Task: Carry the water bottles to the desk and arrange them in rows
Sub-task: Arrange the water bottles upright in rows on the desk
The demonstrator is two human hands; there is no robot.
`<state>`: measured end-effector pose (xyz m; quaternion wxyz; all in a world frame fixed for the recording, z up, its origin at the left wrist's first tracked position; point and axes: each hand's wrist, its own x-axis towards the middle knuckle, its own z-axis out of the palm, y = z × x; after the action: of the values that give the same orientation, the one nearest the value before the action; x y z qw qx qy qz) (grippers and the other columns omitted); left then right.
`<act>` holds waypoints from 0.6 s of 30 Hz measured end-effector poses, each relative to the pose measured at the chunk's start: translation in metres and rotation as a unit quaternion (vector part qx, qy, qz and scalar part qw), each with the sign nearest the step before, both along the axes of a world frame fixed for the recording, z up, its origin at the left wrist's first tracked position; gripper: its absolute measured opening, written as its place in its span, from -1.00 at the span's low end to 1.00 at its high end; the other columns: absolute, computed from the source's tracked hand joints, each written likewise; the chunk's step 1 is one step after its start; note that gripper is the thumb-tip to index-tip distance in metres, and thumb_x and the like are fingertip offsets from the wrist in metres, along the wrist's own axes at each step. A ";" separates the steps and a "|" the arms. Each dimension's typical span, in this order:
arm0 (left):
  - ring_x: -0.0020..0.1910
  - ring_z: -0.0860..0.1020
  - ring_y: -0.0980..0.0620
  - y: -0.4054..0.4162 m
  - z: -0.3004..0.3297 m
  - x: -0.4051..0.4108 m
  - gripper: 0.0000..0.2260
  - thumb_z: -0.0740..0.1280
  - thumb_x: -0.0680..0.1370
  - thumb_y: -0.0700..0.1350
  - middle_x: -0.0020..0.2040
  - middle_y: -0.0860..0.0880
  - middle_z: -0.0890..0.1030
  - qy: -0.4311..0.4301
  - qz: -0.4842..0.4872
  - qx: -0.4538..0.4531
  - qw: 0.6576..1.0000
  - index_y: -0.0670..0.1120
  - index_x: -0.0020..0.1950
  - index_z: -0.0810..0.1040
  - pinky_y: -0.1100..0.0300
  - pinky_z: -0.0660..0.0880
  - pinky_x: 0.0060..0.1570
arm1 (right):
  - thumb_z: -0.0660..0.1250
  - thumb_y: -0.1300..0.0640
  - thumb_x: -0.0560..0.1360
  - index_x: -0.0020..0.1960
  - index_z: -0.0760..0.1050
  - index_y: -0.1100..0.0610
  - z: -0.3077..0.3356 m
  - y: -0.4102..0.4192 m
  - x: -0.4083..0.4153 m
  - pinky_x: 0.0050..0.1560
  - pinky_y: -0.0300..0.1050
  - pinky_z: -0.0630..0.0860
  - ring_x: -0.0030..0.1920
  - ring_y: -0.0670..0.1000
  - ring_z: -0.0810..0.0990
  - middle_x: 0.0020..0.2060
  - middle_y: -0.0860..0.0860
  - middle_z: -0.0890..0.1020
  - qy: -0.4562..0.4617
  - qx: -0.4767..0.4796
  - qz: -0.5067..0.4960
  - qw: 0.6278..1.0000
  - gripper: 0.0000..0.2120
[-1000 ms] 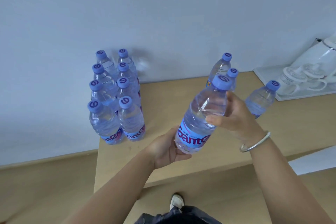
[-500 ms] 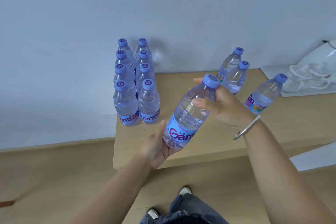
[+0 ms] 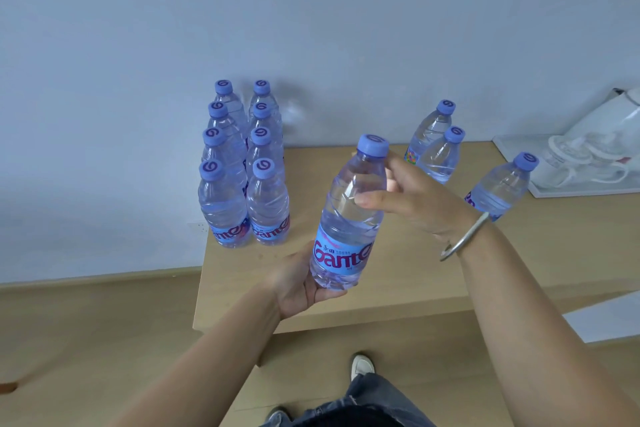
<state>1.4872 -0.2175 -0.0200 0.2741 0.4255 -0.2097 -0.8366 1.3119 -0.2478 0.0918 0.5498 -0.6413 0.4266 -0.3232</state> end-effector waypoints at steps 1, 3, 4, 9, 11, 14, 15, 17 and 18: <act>-0.13 0.62 -0.16 -0.003 0.000 -0.004 -0.63 0.08 0.62 -0.01 -0.01 -0.23 0.62 0.006 -0.007 0.005 1.000 -0.25 0.14 0.52 0.13 0.63 -0.29 | 0.37 0.20 0.32 0.15 0.39 0.10 0.001 -0.004 -0.004 0.02 -0.22 0.51 0.01 -0.10 0.58 -0.05 -0.09 0.58 -0.005 0.011 0.011 1.000 -0.59; -0.17 0.65 -0.15 -0.009 0.001 -0.012 -0.63 0.09 0.61 0.00 -0.06 -0.22 0.65 0.021 -0.018 0.015 0.999 -0.24 0.08 0.56 0.13 0.63 -0.29 | 0.38 0.23 0.32 0.17 0.37 0.12 0.004 -0.012 -0.013 0.06 -0.15 0.53 0.06 -0.04 0.58 -0.01 -0.05 0.58 -0.011 0.015 0.025 1.000 -0.56; -0.17 0.66 -0.14 -0.012 0.002 -0.017 -0.63 0.08 0.61 0.00 -0.06 -0.22 0.65 0.026 -0.020 0.018 0.999 -0.24 0.06 0.56 0.13 0.63 -0.29 | 0.39 0.24 0.32 0.17 0.37 0.13 0.005 -0.016 -0.017 0.09 -0.10 0.54 0.08 -0.01 0.58 0.00 -0.03 0.58 -0.017 0.013 0.028 0.999 -0.56; -0.17 0.66 -0.10 -0.035 -0.002 -0.039 -0.68 0.09 0.63 -0.06 -0.07 -0.18 0.66 -0.020 0.010 0.021 1.000 -0.22 0.05 0.56 0.09 0.61 -0.21 | 0.45 0.26 0.28 0.16 0.41 0.17 -0.003 -0.041 -0.035 0.23 0.15 0.48 0.17 0.17 0.56 0.06 0.15 0.59 -0.014 0.009 0.030 0.999 -0.52; -0.13 0.65 -0.12 -0.043 -0.004 -0.047 -0.70 0.12 0.63 -0.07 -0.04 -0.19 0.65 -0.038 0.041 0.028 0.998 -0.22 0.07 0.56 0.09 0.61 -0.20 | 0.50 0.29 0.29 0.14 0.43 0.13 -0.008 -0.053 -0.042 0.23 0.15 0.48 0.17 0.17 0.56 0.09 0.16 0.59 0.008 0.003 0.030 1.000 -0.52; -0.20 0.66 -0.10 -0.053 -0.009 -0.057 -0.76 0.18 0.60 -0.15 -0.10 -0.21 0.67 -0.050 0.143 0.048 0.987 -0.28 0.04 0.56 0.12 0.63 -0.25 | 0.51 0.28 0.31 0.11 0.44 0.04 -0.015 -0.074 -0.051 0.19 0.02 0.52 0.14 0.11 0.59 0.07 0.09 0.62 0.048 -0.028 0.019 0.998 -0.55; -0.28 0.66 -0.07 -0.057 -0.011 -0.061 -0.79 0.17 0.59 -0.19 -0.20 -0.20 0.67 -0.043 0.186 0.062 0.980 -0.29 -0.04 0.55 0.16 0.63 -0.30 | 0.53 0.25 0.29 0.11 0.45 0.04 -0.017 -0.082 -0.052 0.17 -0.04 0.52 0.12 0.08 0.59 0.06 0.07 0.62 0.062 -0.039 0.016 0.997 -0.55; -0.31 0.64 -0.03 -0.063 -0.016 -0.066 -0.82 0.16 0.59 -0.23 -0.26 -0.17 0.64 -0.045 0.246 0.077 0.965 -0.25 -0.13 0.51 0.18 0.61 -0.27 | 0.55 0.22 0.27 0.07 0.46 0.00 -0.023 -0.097 -0.054 0.09 -0.18 0.53 0.04 -0.02 0.61 0.00 -0.01 0.64 0.077 -0.053 0.008 0.996 -0.54; -0.25 0.62 -0.02 -0.065 -0.016 -0.070 -0.84 0.17 0.59 -0.25 -0.21 -0.16 0.62 -0.055 0.262 0.071 0.961 -0.23 -0.11 0.50 0.16 0.59 -0.20 | 0.56 0.21 0.26 0.03 0.46 -0.05 -0.027 -0.106 -0.053 0.02 -0.28 0.52 -0.02 -0.10 0.61 -0.05 -0.08 0.63 0.079 -0.058 0.006 0.995 -0.55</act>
<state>1.4176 -0.2830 -0.0363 0.4406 0.5292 -0.0458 -0.7237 1.2588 -0.3534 0.0649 0.4783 -0.6982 0.4454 -0.2920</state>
